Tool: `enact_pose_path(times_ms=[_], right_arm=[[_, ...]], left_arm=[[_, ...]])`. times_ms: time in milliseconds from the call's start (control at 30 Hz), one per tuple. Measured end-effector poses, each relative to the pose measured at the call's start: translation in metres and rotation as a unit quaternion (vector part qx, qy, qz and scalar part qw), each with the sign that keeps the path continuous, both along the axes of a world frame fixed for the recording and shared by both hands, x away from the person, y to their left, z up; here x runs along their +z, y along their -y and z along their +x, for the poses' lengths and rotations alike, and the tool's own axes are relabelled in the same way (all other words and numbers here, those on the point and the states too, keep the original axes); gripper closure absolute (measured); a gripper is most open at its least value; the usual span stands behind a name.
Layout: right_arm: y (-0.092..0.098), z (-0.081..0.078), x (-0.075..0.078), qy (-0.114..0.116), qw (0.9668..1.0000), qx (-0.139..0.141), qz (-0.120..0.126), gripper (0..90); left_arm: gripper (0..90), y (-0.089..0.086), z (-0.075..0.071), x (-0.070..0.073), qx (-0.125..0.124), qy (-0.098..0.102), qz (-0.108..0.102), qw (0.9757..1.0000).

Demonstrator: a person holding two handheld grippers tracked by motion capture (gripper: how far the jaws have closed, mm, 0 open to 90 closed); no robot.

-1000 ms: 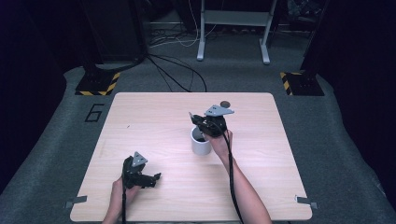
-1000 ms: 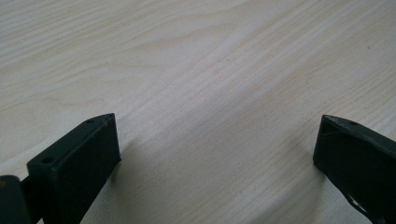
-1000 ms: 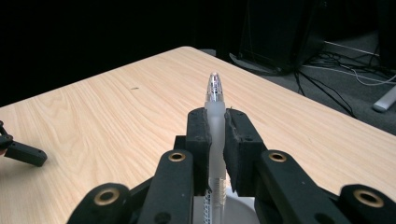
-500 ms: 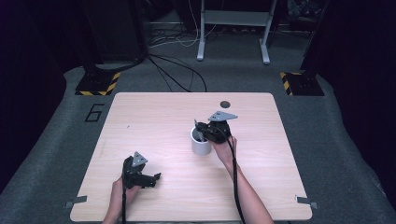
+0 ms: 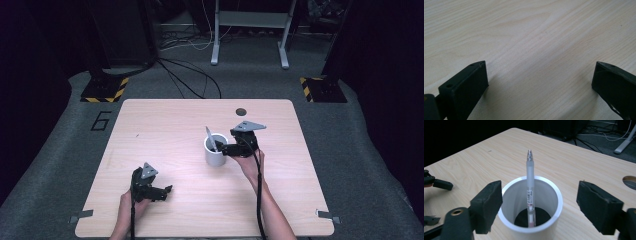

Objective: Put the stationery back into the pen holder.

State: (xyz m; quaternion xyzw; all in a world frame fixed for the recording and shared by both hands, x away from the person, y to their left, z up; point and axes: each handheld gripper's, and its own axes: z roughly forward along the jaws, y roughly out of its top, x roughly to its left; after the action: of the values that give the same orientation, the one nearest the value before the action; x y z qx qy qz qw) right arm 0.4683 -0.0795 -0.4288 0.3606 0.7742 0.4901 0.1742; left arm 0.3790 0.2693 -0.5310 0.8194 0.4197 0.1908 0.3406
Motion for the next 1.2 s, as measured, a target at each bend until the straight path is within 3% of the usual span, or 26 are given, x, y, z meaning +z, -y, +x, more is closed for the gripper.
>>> enact_pose_path(times_ms=[100, 267, 500, 767, 1000, 1067, 1200], right_arm=[[0.008, -0.008, 0.004, 0.0, 1.0, -0.008, 0.001, 15.0], [0.022, -0.021, 0.007, -0.016, 0.9993, -0.024, -0.024, 5.7], [0.051, -0.044, 0.006, -0.007, 0.9961, -0.06, -0.063, 1.3], [0.088, -0.06, -0.008, -0.027, 0.9924, -0.104, -0.06, 0.0], [0.12, -0.072, -0.024, -0.068, 0.9862, -0.137, -0.065, 0.0], [0.129, -0.078, -0.027, -0.068, 0.9837, -0.148, -0.077, 0.0], [0.143, -0.092, -0.042, -0.079, 0.9788, -0.172, -0.077, 0.0]], left_arm=[[0.4, 0.0, 0.0, 0.0, 0.0, 0.001, 0.001, 1.0], [0.4, 0.0, 0.0, 0.0, 0.0, 0.001, 0.001, 1.0], [0.4, 0.0, 0.0, 0.0, 0.0, 0.001, 0.002, 1.0], [0.4, 0.0, 0.0, 0.0, -0.001, 0.001, 0.002, 1.0], [0.4, 0.0, 0.0, 0.0, -0.002, 0.0, 0.003, 1.0], [0.4, 0.0, 0.0, 0.0, -0.003, 0.0, 0.003, 1.0], [0.5, 0.0, 0.0, 0.0, -0.001, 0.0, 0.002, 1.0]])
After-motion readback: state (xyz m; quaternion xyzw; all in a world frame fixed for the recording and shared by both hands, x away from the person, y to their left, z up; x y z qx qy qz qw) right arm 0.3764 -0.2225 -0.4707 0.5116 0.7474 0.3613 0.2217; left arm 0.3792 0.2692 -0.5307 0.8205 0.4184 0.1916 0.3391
